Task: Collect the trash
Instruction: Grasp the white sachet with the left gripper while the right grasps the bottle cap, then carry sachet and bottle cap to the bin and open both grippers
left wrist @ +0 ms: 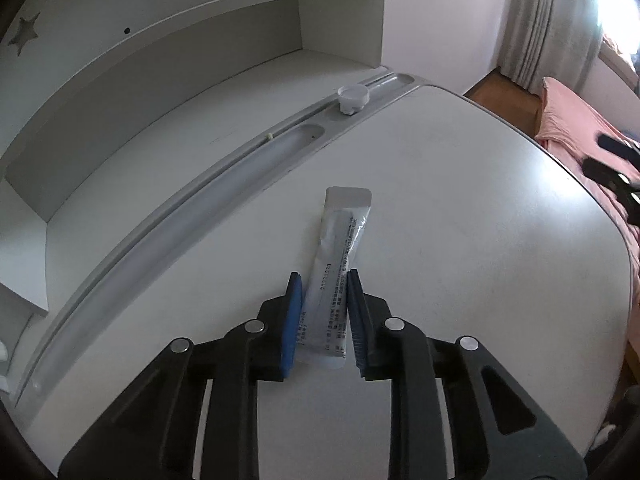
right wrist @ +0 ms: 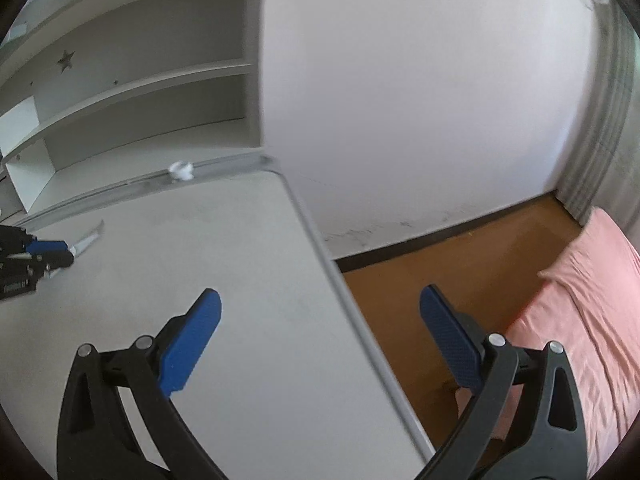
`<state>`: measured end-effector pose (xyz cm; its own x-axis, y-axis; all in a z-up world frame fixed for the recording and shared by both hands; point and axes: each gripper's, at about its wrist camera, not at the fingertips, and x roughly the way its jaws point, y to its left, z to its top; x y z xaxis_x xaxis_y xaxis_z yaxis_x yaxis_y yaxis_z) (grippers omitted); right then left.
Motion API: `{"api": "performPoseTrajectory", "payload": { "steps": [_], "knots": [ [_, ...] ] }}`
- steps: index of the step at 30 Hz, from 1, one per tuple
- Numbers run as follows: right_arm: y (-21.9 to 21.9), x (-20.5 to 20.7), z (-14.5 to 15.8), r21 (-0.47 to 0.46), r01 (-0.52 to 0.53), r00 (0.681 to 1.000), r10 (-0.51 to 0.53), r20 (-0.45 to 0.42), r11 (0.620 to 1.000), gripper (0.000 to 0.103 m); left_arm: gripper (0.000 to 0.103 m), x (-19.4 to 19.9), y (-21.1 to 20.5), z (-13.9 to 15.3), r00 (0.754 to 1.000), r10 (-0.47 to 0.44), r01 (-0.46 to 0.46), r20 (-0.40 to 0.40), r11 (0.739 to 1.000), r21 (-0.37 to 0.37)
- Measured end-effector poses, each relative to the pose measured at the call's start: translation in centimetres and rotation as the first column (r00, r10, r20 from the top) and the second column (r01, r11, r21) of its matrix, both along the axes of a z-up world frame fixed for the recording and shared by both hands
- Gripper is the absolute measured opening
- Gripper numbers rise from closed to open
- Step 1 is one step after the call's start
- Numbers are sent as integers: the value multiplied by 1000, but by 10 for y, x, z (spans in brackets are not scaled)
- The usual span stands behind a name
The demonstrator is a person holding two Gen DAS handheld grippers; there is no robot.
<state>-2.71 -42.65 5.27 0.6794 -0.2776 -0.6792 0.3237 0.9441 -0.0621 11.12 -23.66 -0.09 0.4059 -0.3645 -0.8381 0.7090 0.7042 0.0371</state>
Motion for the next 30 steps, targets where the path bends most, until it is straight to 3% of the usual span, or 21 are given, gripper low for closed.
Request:
{"api": "performPoseTrajectory", "payload": {
  "steps": [3, 10, 14, 22, 25, 30],
  "knots": [
    [12, 32, 0, 14, -42, 999, 43, -12, 999, 96, 19, 4, 4, -1, 1000, 14, -14, 2, 1000, -25],
    [40, 125, -2, 85, -146, 988, 150, -42, 986, 96, 17, 42, 37, 1, 977, 212, -211, -3, 972, -102],
    [52, 174, -9, 98, -206, 974, 214, -75, 974, 95, 17, 47, 49, 1, 971, 238, -236, 5, 966, -110],
    [67, 223, -27, 99, -276, 947, 288, -142, 956, 61, 17, 51, 68, 5, 960, 280, -278, 2, 953, -121],
    [67, 227, -29, 133, -294, 940, 311, -142, 947, 33, 17, 51, 70, 4, 958, 288, -286, 1, 950, -124],
    [68, 224, -30, 155, -307, 934, 329, -140, 939, 30, 17, 52, 69, 3, 956, 293, -291, -3, 948, -125]
  ]
}}
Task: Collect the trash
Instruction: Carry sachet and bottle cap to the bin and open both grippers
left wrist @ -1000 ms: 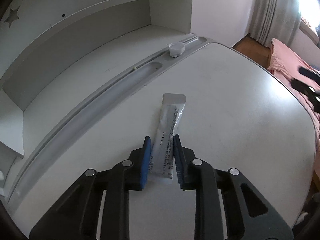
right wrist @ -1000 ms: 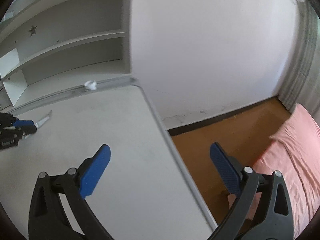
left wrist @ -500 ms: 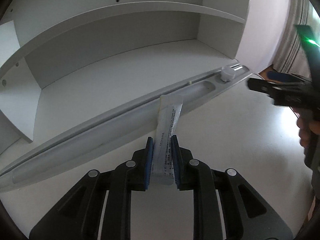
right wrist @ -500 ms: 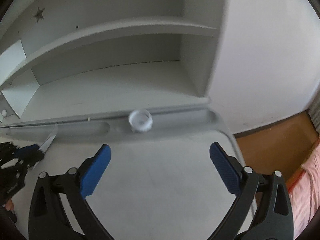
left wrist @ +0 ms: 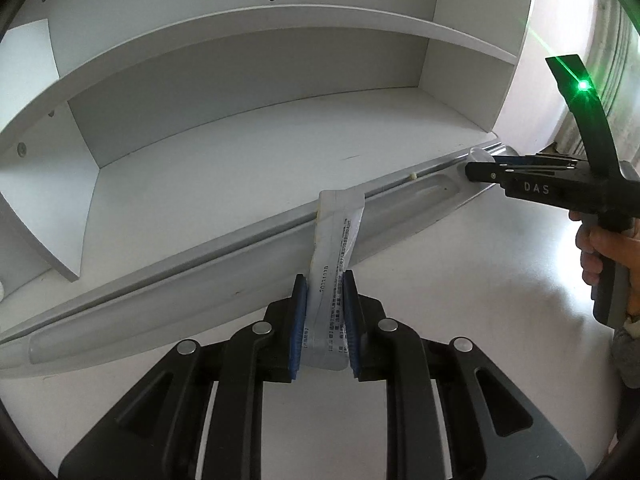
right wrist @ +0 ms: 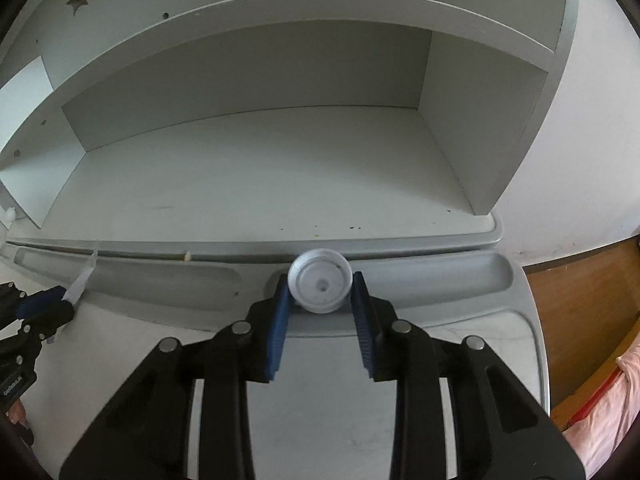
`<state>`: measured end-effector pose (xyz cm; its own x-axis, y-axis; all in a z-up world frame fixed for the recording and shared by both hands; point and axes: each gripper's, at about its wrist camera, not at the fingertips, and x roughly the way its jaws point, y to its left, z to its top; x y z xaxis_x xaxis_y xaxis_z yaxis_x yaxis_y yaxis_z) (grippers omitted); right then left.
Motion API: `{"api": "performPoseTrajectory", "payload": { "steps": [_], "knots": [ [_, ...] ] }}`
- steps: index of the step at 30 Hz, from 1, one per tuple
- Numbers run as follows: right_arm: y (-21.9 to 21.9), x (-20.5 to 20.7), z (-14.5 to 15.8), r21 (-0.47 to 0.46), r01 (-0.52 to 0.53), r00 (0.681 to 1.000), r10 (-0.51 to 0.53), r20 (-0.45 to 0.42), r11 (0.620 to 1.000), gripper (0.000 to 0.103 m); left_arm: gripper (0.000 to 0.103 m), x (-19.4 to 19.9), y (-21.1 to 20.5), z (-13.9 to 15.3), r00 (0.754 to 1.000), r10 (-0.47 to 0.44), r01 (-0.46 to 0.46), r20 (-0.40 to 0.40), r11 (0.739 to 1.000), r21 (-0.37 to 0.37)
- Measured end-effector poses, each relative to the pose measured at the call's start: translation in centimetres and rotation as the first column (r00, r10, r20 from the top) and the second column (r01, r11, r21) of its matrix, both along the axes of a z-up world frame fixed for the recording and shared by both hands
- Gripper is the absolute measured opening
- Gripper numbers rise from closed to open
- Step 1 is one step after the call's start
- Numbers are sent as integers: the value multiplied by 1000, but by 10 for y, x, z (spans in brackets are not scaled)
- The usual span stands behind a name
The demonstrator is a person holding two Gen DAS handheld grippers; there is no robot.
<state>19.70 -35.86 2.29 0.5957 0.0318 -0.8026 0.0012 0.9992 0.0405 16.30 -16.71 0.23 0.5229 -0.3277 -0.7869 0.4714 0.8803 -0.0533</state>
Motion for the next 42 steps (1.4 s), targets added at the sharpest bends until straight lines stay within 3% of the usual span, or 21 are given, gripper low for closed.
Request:
{"api": "performPoseTrajectory", "payload": {
  "steps": [15, 31, 37, 39, 42],
  "knots": [
    [-1, -60, 33, 5, 0, 999, 0, 47, 1000, 30, 17, -19, -6, 19, 999, -25, 25, 25, 1000, -14],
    [-4, -222, 88, 13, -7, 989, 5, 147, 1000, 30, 17, -154, -54, 97, 972, -186, 187, 147, 982, 5],
    [-45, -296, 94, 32, 79, 980, -83, 183, 996, 30, 17, -223, -105, 108, 926, -334, 336, 178, 942, 20],
    [-68, -333, 95, 35, 143, 970, -147, 193, 989, 30, 17, -247, -128, 111, 900, -398, 400, 181, 916, 22],
    [-105, -383, 89, 51, 240, 950, -246, 192, 969, 30, 17, -289, -170, 108, 839, -517, 523, 168, 852, 12]
  ]
}}
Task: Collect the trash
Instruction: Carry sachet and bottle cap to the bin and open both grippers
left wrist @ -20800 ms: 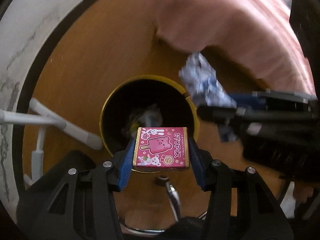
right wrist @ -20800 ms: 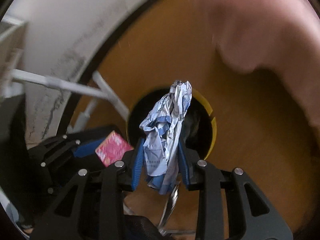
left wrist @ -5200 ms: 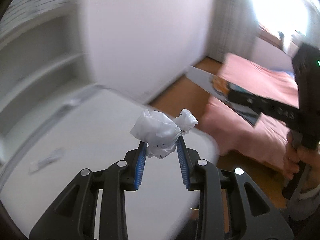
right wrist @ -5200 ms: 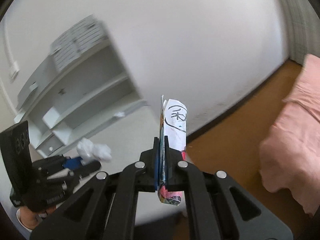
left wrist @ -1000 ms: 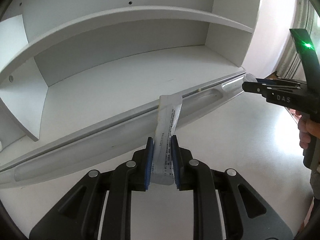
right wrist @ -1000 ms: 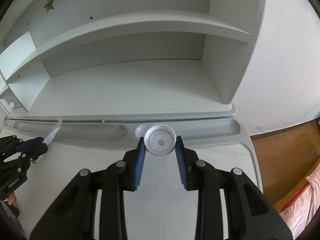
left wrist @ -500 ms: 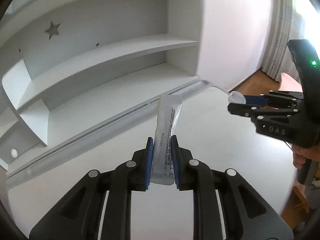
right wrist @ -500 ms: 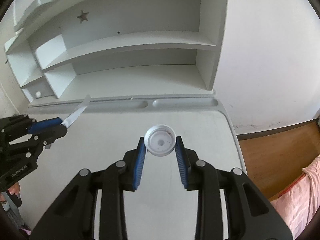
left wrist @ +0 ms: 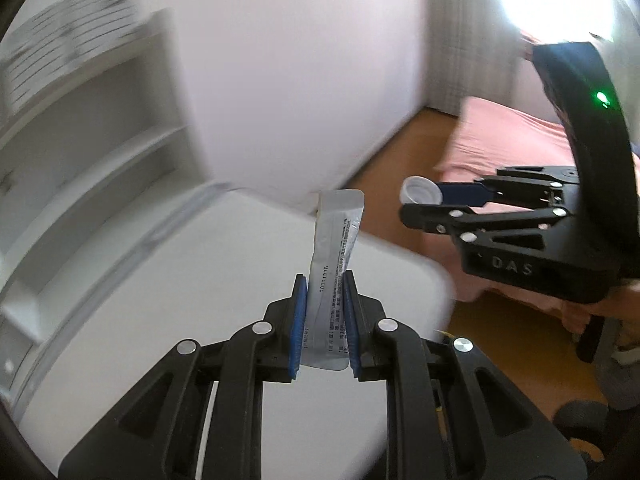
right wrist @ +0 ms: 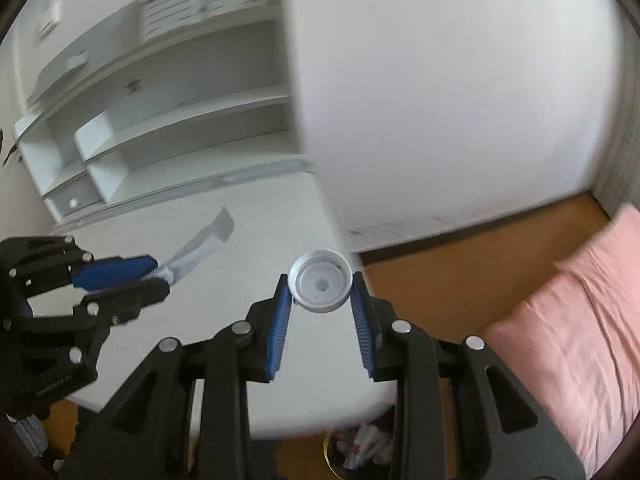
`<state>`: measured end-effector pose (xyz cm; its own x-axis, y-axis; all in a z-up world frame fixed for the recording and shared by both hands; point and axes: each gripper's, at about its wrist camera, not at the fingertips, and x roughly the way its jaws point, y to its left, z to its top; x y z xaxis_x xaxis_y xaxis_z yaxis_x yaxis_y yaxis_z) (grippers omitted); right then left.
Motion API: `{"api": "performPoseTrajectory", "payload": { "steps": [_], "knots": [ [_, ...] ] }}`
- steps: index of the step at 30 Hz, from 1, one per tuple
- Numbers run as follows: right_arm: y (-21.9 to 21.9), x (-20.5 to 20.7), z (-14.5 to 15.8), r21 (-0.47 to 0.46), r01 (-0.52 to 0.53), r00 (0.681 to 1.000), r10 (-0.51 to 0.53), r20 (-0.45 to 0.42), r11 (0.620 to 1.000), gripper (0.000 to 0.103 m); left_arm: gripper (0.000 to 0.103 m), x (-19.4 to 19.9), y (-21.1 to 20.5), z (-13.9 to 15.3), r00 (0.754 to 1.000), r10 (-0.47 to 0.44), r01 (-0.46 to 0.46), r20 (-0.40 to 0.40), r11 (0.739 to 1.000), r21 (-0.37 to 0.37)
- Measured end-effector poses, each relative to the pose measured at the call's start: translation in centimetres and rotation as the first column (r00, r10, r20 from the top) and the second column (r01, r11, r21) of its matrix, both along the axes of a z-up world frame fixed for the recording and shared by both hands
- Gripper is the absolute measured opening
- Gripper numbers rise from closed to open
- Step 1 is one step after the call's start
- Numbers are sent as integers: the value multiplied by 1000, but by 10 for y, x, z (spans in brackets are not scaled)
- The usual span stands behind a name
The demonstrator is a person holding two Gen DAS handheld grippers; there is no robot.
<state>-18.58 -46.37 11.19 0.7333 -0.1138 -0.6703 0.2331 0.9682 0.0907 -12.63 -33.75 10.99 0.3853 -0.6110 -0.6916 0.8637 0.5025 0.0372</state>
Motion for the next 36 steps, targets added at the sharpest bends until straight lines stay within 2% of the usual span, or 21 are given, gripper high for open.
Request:
{"api": "performPoseTrajectory", "payload": {
  "steps": [2, 4, 8, 9, 11, 13, 15, 16, 18, 19, 22, 24, 27, 36],
  "knots": [
    [-23, -31, -11, 20, 64, 998, -63, -14, 998, 30, 17, -21, -23, -8, 996, -82, 82, -43, 997, -3],
    [-51, -64, -35, 44, 134, 990, -131, -59, 990, 30, 17, -42, -47, -24, 983, -160, 162, -91, 987, 5],
    [-93, -103, -104, 146, 238, 959, -209, -190, 960, 30, 17, -76, -92, -89, 950, -245, 263, -196, 962, 73],
    [-101, -109, -124, 170, 261, 948, -220, -228, 950, 30, 17, -81, -104, -115, 935, -249, 280, -253, 955, 96],
    [-119, -119, -176, 236, 312, 918, -228, -324, 920, 30, 17, -81, -120, -160, 908, -231, 292, -350, 947, 134],
    [-130, -118, -236, 314, 359, 881, -208, -425, 879, 30, 17, -76, -137, -216, 889, -172, 279, -424, 938, 205],
    [-134, -114, -288, 371, 400, 845, -180, -504, 838, 30, 17, -73, -150, -258, 874, -118, 267, -471, 927, 264],
    [-134, -109, -316, 398, 421, 820, -155, -551, 815, 30, 17, -68, -158, -290, 869, -75, 252, -489, 917, 308],
    [-134, -103, -353, 442, 443, 785, -98, -612, 780, 30, 17, -64, -166, -323, 862, -35, 241, -506, 905, 349],
    [-136, -99, -366, 427, 460, 765, -103, -635, 779, 30, 17, -62, -172, -342, 856, -7, 230, -517, 901, 369],
    [-143, -90, -399, 376, 502, 708, -121, -695, 779, 30, 17, -63, -179, -377, 854, 23, 226, -519, 883, 411],
    [-143, -91, -415, 389, 513, 693, -102, -714, 765, 30, 17, -65, -179, -390, 836, 45, 233, -547, 873, 429],
    [-144, -92, -421, 394, 516, 684, -89, -724, 761, 30, 17, -55, -182, -390, 843, 49, 214, -536, 883, 417],
    [-143, -87, -423, 405, 520, 686, -86, -722, 752, 30, 17, -65, -186, -396, 838, 36, 240, -545, 873, 426]
  ]
}}
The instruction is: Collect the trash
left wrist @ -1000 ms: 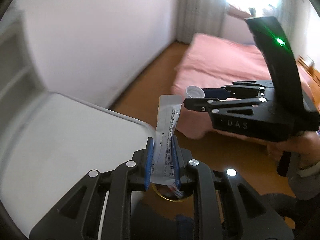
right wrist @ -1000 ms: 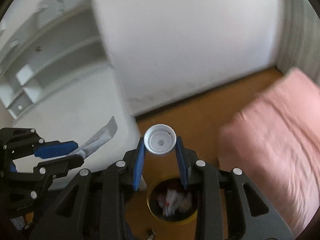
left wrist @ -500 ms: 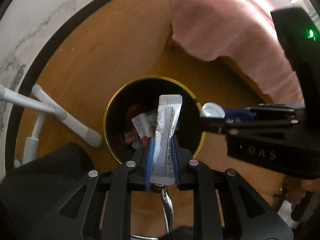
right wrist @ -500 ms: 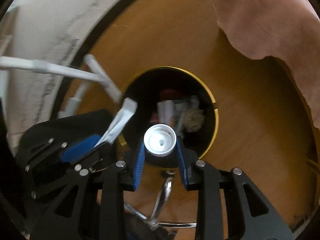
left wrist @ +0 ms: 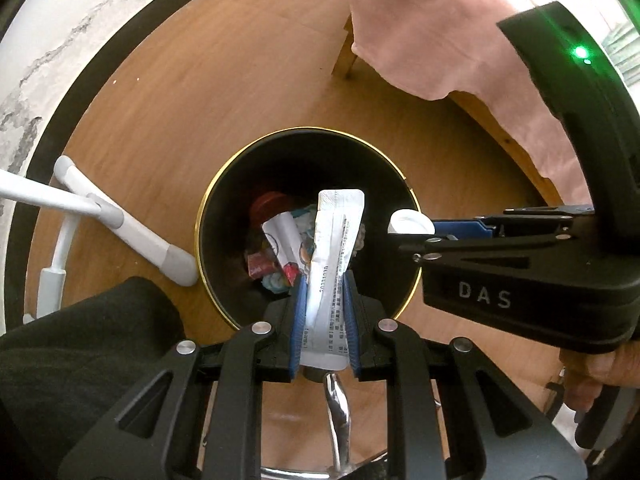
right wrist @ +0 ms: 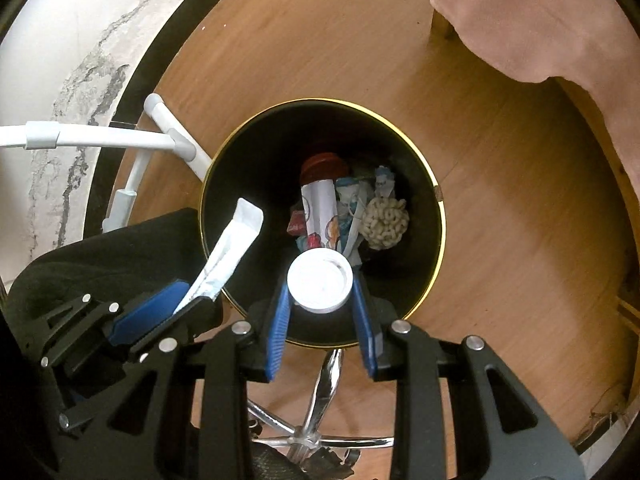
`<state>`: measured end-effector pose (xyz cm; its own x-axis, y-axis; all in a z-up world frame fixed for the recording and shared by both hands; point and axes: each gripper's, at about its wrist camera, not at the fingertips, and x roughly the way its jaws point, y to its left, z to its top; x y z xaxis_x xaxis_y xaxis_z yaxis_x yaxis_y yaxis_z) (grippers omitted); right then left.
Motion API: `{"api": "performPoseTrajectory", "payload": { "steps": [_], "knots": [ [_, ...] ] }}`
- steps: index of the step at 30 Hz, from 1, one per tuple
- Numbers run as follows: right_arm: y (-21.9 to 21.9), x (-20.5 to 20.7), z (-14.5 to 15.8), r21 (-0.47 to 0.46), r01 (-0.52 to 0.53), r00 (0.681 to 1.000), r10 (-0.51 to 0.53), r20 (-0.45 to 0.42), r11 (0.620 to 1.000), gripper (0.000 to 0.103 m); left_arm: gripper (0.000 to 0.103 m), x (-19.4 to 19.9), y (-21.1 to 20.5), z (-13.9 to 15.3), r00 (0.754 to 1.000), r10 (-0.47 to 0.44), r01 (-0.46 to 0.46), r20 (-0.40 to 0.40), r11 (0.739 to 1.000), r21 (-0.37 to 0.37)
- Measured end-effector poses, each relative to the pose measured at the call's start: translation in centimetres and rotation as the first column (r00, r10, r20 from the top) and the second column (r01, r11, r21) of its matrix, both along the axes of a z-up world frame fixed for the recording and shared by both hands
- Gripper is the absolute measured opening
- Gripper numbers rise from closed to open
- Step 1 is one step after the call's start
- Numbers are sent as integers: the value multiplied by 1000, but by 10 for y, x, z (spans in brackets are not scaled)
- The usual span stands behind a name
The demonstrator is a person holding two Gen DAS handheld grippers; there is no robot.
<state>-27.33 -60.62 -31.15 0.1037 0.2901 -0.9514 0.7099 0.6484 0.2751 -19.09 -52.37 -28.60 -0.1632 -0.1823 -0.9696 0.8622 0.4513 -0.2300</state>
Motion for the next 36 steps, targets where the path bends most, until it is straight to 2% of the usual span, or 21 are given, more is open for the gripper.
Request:
{"api": "performPoseTrajectory", "payload": {
  "steps": [13, 14, 15, 16, 17, 20, 21, 22, 23, 25, 26, 27, 28, 30, 31, 33, 34, 35, 36],
  "knots": [
    [-4, -2, 2, 17, 43, 999, -43, 13, 999, 31, 18, -2, 0, 2, 1000, -5, 5, 5, 1000, 6],
    [-6, -2, 2, 20, 47, 999, -47, 12, 999, 35, 26, -2, 0, 2, 1000, -2, 2, 8, 1000, 11],
    [-8, -2, 2, 20, 54, 999, -54, 6, 998, 55, 37, -2, 0, 2, 1000, 1, -1, 8, 1000, 15],
    [-9, -3, 3, 17, 67, 998, -67, 3, 998, 68, 68, -2, -1, 2, 1000, 5, -5, 14, 1000, 17],
    [-12, -4, 6, 6, 80, 997, -80, 7, 997, 82, 85, -1, -1, 3, 1000, 8, -9, 26, 1000, 15],
    [-23, -8, 23, -65, 99, 995, -98, 27, 993, 84, 88, -3, -1, 9, 999, 5, -5, 33, 1000, -5],
    [-28, -10, 29, -94, 110, 994, -107, 29, 990, 85, 88, -5, -4, 11, 999, -1, 0, 52, 1000, 13],
    [-32, -12, 38, -136, 122, 992, -119, 30, 983, 85, 88, -7, -5, 14, 998, -11, 10, 65, 1000, 18],
    [-39, -15, 53, -206, 131, 991, -129, 26, 970, 85, 88, -12, -5, 24, 997, -26, 27, 75, 1000, -11],
    [-47, -20, 88, -353, 147, 989, -141, 41, 924, 85, 88, -25, -3, 58, 994, -51, 63, 97, 990, -123],
    [-48, -24, 115, -459, 161, 987, -147, 66, 874, 86, 88, -35, 0, 81, 991, -68, 89, 117, 978, -188],
    [-48, -27, 137, -536, 175, 985, -153, 85, 826, 93, 88, -46, 2, 106, 988, -93, 122, 127, 961, -248],
    [-44, -32, 169, -645, 198, 980, -162, 115, 738, 94, 88, -53, 4, 124, 985, -109, 144, 134, 946, -289],
    [-32, -37, 215, -750, 233, 972, -146, 182, 619, 96, 88, -69, 16, 183, 973, -130, 199, 190, 887, -417],
    [-22, -38, 239, -781, 255, 966, -127, 223, 570, 96, 88, -72, 20, 203, 968, -119, 210, 219, 866, -454],
    [1, -37, 280, -809, 306, 947, -74, 312, 502, 96, 88, -69, 45, 262, 945, -38, 221, 326, 808, -547],
    [13, -36, 294, -818, 322, 938, -46, 343, 477, 96, 88, -62, 60, 286, 927, 22, 215, 375, 787, -578],
    [31, -33, 314, -830, 340, 925, 4, 381, 442, 96, 89, -56, 71, 303, 910, 72, 205, 408, 778, -594],
    [45, -29, 328, -834, 349, 912, 49, 407, 427, 96, 91, -41, 90, 326, 881, 155, 178, 448, 767, -617]
  ]
}}
